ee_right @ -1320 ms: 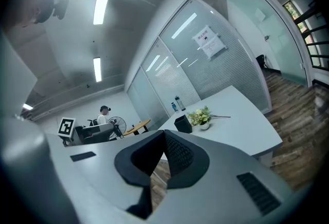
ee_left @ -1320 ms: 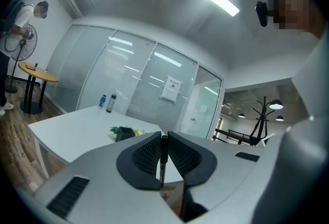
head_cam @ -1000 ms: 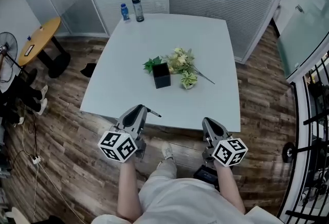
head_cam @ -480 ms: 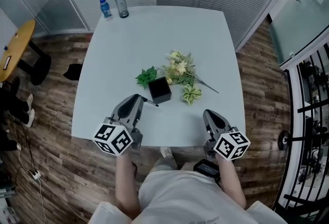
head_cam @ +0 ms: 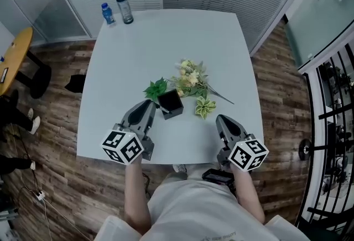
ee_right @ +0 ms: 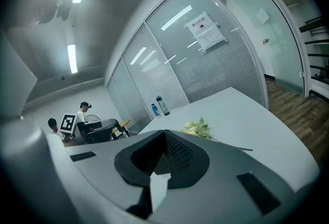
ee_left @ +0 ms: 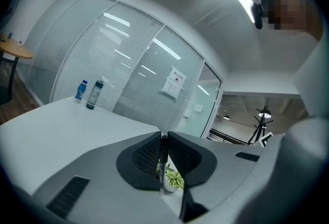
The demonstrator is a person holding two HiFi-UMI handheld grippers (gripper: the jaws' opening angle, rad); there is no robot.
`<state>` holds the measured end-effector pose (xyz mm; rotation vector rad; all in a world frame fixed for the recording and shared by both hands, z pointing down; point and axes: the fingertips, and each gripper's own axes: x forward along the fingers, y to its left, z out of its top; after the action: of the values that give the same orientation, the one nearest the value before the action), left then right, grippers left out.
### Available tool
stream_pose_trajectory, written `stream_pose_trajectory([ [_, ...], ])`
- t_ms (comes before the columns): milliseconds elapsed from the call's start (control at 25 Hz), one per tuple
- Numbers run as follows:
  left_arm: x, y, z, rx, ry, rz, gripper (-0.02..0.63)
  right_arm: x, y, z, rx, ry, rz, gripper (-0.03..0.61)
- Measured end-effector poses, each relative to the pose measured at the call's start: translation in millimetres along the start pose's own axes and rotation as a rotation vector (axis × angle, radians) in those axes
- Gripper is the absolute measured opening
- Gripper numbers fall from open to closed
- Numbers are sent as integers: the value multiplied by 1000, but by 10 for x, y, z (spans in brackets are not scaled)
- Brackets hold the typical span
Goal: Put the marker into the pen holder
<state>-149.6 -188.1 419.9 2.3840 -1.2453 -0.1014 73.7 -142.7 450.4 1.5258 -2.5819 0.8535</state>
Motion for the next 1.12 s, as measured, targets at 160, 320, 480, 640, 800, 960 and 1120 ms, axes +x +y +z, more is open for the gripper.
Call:
stream_pose_trajectory([
  [160,71,11,-24,9,18,-2,43,76,-10,15,9,-4,18,17],
  [320,179,69,-38,18,34,4,43,198,-68,50,16,-10,35,17],
  [480,247,144,-99,19,62,18,43,274,-160,84,32,-13,34,17],
  [640,340,241,-102,15,73,31,43,345,-246,113,38,-11,29,17],
  [800,441,282,-180,18,98,36,43,380,-362,57,55,5,15,17],
  [960,530,310,-277,26,131,38,43,448,-425,55,58,17,12,17],
  [1120,613,352,-399,42,174,44,43,535,-470,22,61,36,14,17],
])
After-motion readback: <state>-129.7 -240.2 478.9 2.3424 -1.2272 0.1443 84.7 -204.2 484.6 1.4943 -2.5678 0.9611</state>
